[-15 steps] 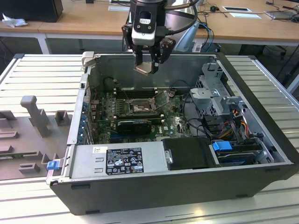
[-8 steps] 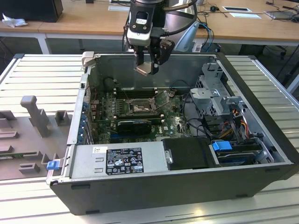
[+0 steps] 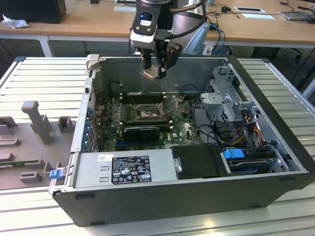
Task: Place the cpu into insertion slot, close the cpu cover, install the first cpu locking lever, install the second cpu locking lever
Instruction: 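Place the cpu into insertion slot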
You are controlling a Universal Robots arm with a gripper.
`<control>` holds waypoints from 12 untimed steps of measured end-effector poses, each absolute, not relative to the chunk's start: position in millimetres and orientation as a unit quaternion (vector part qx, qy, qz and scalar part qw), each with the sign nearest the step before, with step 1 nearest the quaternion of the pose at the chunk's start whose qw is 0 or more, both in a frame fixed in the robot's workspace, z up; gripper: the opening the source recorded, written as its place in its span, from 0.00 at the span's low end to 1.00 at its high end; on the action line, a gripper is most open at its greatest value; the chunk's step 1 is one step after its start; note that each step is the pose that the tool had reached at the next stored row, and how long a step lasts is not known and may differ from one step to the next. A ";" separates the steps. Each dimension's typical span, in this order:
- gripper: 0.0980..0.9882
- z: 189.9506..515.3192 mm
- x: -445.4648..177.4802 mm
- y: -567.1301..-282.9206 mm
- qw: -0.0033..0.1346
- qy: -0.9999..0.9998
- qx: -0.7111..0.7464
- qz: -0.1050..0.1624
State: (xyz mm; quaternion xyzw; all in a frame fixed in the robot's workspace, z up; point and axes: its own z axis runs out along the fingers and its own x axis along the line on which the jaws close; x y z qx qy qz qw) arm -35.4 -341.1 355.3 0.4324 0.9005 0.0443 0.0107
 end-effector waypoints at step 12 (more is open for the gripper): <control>0.50 348.4 -35.4 -341.1 0.012 0.892 0.450 0.044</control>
